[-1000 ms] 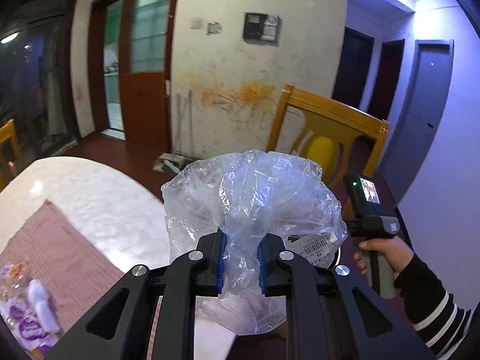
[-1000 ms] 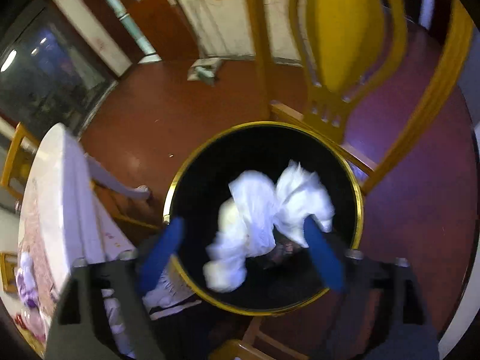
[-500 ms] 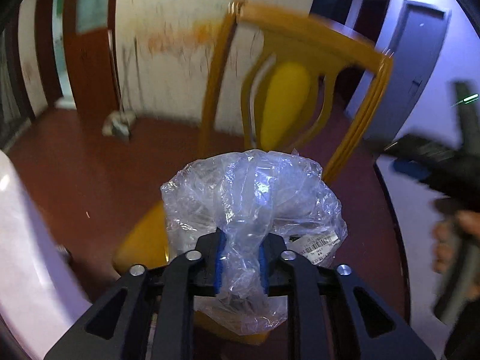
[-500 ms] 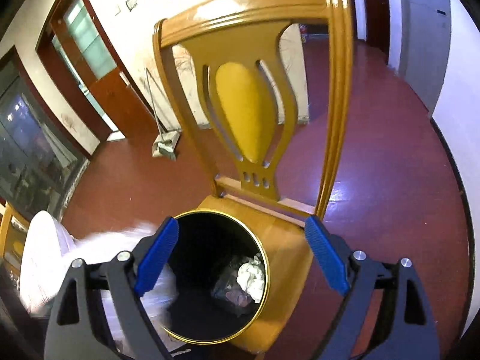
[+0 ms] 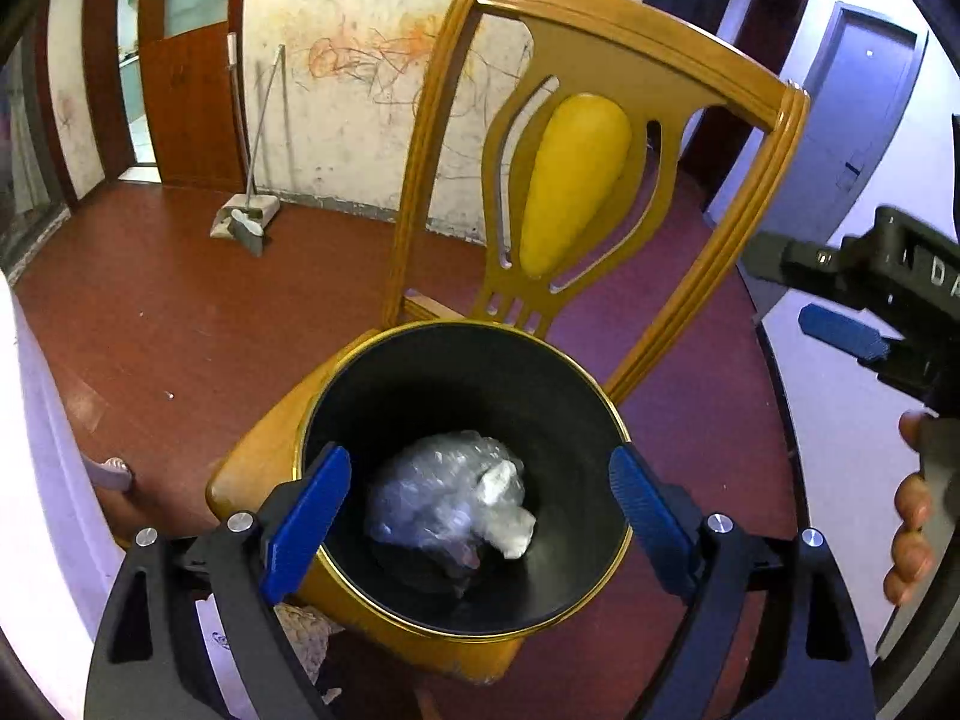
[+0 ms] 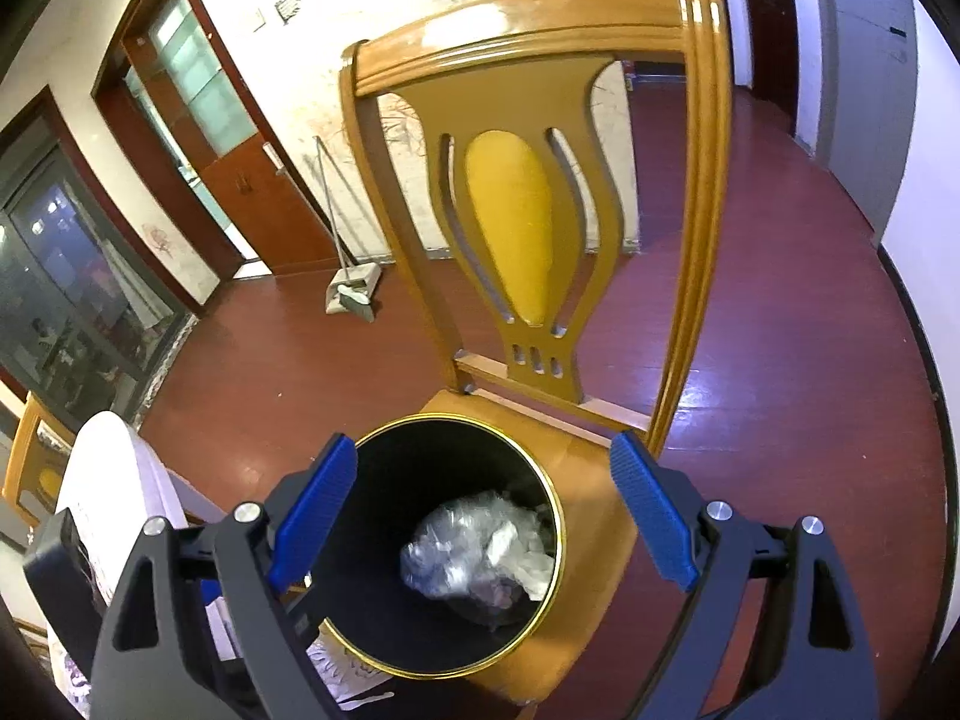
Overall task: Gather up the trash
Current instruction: 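Carry both items to the black bin and open both tools over it, then move both tools back over the striped cloth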
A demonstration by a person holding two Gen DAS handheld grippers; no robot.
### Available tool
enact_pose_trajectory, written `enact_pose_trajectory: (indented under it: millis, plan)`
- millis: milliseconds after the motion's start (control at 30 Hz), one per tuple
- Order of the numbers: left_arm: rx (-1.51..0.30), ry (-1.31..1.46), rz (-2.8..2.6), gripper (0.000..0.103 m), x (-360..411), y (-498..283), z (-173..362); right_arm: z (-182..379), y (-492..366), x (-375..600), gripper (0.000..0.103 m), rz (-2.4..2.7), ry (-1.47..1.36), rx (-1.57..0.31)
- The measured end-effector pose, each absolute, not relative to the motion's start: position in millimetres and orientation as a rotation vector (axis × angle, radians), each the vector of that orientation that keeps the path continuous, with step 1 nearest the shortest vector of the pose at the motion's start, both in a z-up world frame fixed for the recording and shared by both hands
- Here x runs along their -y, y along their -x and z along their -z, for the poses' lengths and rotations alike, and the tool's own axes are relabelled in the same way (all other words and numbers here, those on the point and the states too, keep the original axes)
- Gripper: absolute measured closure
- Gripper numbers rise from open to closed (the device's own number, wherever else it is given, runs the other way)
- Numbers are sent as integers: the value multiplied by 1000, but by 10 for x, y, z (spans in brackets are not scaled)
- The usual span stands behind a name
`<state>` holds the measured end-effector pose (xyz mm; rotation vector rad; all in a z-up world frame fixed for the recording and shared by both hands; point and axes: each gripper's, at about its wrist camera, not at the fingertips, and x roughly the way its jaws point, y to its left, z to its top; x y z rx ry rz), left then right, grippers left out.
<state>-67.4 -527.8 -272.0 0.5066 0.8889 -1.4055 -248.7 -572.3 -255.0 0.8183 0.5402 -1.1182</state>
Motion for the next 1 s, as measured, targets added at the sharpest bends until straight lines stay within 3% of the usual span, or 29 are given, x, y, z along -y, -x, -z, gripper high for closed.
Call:
enact_pose_trajectory:
  millis: [300,433,600,1000]
  plan:
    - [-834,-463,1354,15,4923,433,2361,2365,2246,5573,17,1066,-775,-533]
    - [-686,-435,1303,10,4379,206,1926,2197,1929,5355,16,973,-727,-507]
    - [-586,-239,1144,6,3178,-194,1447,1990,1317,4981,15,770,-658,-488]
    - [-393,-146,234,6,201,-539,776,1285,-343,3175,15,153,-354,-424]
